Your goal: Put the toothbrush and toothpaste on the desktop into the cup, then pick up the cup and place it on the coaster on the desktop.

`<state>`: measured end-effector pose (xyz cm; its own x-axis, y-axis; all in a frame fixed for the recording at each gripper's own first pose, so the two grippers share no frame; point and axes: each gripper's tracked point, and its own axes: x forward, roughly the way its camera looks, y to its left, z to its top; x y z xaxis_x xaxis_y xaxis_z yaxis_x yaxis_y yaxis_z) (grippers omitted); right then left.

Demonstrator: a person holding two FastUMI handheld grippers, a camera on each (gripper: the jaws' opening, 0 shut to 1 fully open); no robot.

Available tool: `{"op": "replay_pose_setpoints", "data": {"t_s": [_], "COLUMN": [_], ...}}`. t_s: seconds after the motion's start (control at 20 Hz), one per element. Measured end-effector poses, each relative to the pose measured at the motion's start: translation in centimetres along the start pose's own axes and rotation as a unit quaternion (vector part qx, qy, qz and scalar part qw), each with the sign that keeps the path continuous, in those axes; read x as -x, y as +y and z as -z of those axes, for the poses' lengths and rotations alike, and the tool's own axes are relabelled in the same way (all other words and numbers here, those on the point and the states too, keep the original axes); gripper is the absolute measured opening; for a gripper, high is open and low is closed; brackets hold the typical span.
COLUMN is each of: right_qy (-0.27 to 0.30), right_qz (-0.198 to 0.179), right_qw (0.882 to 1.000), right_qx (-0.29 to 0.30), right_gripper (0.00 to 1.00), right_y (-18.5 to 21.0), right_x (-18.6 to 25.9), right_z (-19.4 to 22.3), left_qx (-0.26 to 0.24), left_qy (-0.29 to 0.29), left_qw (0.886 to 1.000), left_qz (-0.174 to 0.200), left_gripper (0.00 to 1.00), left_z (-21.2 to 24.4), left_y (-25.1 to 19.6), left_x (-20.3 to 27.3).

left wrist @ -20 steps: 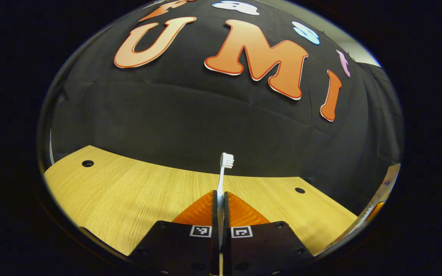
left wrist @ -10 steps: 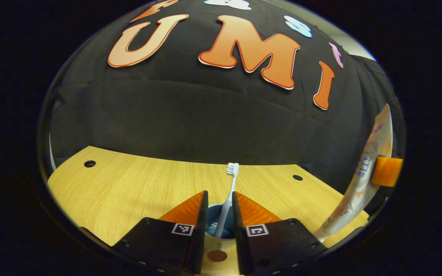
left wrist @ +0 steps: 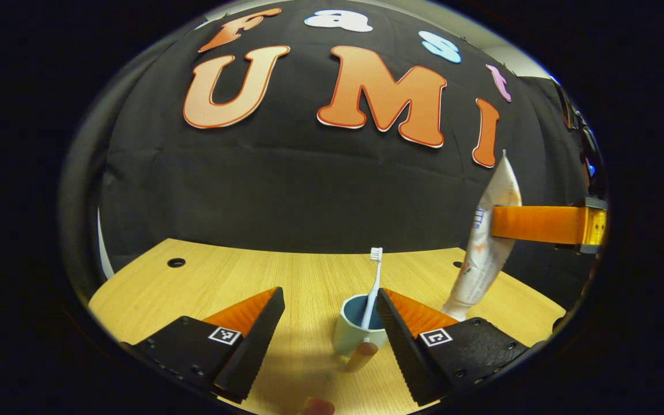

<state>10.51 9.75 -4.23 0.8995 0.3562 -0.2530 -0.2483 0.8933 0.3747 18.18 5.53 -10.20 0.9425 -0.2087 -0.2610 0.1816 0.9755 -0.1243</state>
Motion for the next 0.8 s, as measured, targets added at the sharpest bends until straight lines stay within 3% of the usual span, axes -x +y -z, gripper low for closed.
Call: {"op": "replay_pose_setpoints", "data": {"t_s": [0.4, 0.8], "right_qy": [0.001, 0.044], "right_qz": [-0.011, -0.003], "right_qw": [1.000, 0.999], "right_qx": [0.005, 0.024], "right_gripper": [0.02, 0.02], "right_y": [1.6, 1.5], "right_x": [-5.0, -8.4], "right_z": [0.6, 5.3], "left_qx": [-0.021, -0.011], "left_qy": [-0.020, -0.006], "left_qw": [1.000, 1.000], "left_qz": [-0.005, -0.019], "left_gripper": [0.96, 0.96], "left_z": [-0.5, 1.0], "left_y": [0.9, 2.7], "left_x": [3.8, 4.1]}}
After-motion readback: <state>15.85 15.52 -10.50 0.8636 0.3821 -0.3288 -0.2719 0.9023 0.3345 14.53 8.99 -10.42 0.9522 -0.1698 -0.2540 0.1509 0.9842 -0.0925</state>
